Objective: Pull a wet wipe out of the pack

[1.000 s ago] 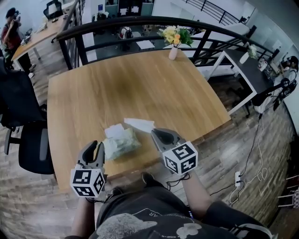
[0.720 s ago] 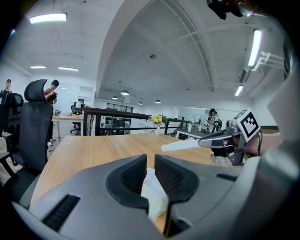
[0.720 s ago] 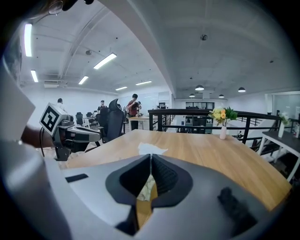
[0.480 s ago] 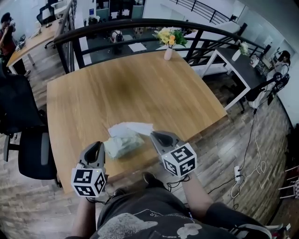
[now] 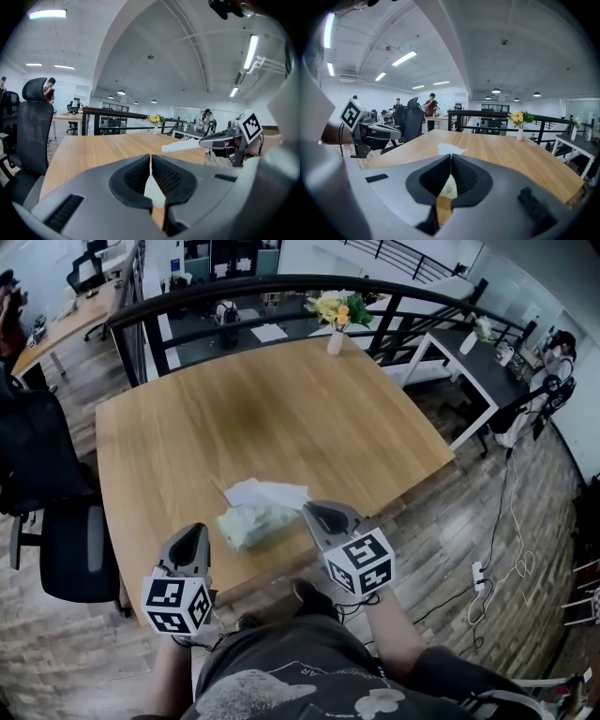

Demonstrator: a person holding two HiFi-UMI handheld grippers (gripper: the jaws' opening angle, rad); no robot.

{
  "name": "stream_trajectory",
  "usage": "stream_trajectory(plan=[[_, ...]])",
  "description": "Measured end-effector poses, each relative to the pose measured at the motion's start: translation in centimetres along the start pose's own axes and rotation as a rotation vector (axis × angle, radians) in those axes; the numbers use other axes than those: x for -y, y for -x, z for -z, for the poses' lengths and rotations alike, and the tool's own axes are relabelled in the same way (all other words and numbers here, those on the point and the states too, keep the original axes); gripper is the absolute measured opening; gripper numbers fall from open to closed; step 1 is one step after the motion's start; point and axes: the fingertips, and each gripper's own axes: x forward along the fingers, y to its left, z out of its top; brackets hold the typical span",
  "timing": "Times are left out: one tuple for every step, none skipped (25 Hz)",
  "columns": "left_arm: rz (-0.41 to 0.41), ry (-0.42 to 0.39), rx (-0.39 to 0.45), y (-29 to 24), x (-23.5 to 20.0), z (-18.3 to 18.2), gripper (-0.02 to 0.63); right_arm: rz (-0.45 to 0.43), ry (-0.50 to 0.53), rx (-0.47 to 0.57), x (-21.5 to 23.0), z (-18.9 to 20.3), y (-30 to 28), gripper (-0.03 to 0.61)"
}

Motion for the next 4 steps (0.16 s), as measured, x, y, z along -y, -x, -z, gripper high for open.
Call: stream_trajectory(plan=[[0.003, 0.000, 0.000, 0.22, -0.08, 0.02, 0.025, 0.006, 0.003, 0.009, -0.30, -0.24, 0.14, 0.029], [0.006, -0.001, 0.000, 0.45, -0.15, 0.01, 0.025, 0.010, 0.007, 0.016, -0.60, -0.46, 0.27, 0.029], [0.009, -0.001, 0.001, 0.68, -0.20, 0.00, 0.025, 0.012, 0.010, 0.021, -0.91, -0.67, 0.39, 0.029], [0.012, -0.002, 0.001, 0.92, -0.26, -0.01, 0.025, 0.014, 0.014, 0.025, -1.23, -0.86, 0.50, 0.029]])
